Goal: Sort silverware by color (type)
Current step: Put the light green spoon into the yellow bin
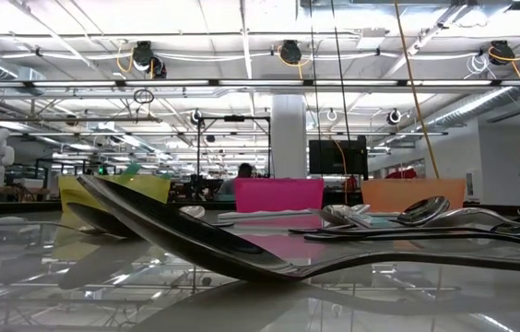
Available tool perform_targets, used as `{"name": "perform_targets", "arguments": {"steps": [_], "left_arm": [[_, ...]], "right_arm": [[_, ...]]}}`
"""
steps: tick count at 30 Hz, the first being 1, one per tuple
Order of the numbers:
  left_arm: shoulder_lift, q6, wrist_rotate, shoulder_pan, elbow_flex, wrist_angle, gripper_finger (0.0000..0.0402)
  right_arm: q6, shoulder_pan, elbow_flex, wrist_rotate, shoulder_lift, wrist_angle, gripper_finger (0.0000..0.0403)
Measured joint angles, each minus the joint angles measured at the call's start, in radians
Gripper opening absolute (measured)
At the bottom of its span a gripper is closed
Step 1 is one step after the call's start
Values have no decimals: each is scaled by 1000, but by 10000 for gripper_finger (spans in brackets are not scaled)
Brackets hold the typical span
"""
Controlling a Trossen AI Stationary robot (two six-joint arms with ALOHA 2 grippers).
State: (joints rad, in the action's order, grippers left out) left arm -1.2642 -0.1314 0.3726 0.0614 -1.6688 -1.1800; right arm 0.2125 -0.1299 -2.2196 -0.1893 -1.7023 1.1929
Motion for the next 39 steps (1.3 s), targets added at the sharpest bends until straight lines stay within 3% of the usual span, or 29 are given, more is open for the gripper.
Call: {"name": "perform_targets", "arguments": {"steps": [8, 15, 18, 26, 31, 39], "left_arm": [[188, 60, -151, -238, 256, 240, 55], [217, 157, -171, -403, 337, 245, 55], [218, 195, -139, -439, 337, 243, 55], [203, 138, -52, -450, 337, 180, 62], [193, 346, -65, -462, 364, 210, 64], [232, 485, -397, -684, 577, 397, 66]], "right_arm": [[-99, 38, 0, 2, 29, 50, 192], [-270, 132, 0, 8, 41, 15, 192], [-330, 184, 0, 10, 43, 1, 192], [-381, 322, 0, 157, 62, 12, 192], [-419, 377, 0, 220, 72, 15, 192], [-421, 424, 0, 221, 75, 28, 192]]}}
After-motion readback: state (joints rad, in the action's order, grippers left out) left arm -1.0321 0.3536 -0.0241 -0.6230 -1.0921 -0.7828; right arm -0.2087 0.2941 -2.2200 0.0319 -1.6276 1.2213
